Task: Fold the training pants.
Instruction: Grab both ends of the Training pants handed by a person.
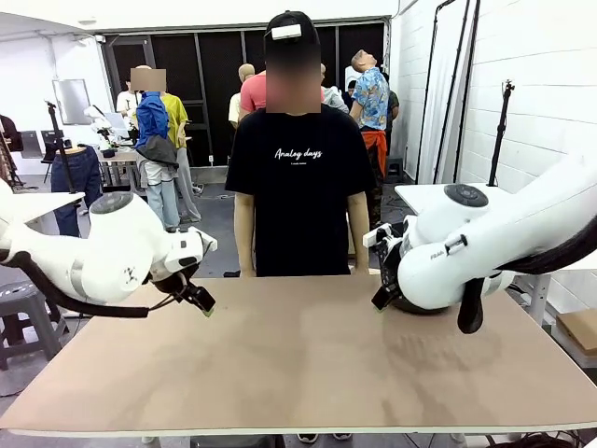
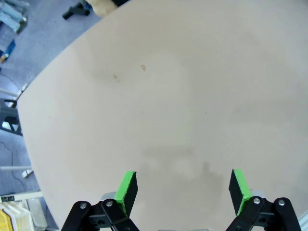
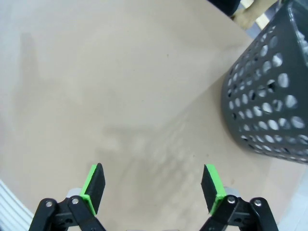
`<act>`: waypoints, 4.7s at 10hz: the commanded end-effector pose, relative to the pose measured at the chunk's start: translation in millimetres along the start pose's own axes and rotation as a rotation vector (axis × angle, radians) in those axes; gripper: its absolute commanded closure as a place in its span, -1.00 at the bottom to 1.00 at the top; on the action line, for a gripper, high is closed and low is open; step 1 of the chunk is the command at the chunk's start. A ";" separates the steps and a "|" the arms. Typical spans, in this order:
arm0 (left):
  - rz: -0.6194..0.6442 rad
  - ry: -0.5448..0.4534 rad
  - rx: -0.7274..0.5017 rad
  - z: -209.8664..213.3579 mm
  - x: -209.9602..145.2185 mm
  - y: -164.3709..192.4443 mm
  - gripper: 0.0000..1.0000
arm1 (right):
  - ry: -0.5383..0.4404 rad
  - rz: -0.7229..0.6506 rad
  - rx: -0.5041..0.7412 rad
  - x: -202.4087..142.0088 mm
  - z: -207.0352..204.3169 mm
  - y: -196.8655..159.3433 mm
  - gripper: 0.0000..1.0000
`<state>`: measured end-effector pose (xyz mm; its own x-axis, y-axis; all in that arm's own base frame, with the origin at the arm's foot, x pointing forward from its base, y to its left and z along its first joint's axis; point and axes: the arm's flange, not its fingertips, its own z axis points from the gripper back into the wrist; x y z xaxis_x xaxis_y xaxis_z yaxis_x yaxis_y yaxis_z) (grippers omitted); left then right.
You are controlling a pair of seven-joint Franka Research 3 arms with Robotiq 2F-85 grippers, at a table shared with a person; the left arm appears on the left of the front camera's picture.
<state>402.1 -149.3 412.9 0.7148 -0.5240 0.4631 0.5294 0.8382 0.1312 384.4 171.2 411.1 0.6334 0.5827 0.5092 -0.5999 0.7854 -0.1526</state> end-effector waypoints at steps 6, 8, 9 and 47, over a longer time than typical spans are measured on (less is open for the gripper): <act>0.004 -0.049 0.003 98.1 21.1 -15.4 -1.00 | -0.083 0.034 0.051 14.5 108.9 -6.3 -1.00; 0.000 -0.071 0.019 111.8 13.0 -20.2 -1.00 | -0.101 0.046 0.043 9.9 124.1 -5.2 -1.00; -0.007 -0.080 0.024 117.3 9.0 -21.8 -1.00 | -0.110 0.047 0.038 7.7 128.1 -2.3 -1.00; -0.023 -0.109 0.040 130.3 17.7 -21.1 -1.00 | -0.128 0.030 0.012 20.1 137.4 -2.9 -1.00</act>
<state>341.8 -156.8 531.6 0.6518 -0.5165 0.5553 0.5165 0.8385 0.1737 331.0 152.5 538.8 0.5462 0.5751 0.6091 -0.6244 0.7642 -0.1616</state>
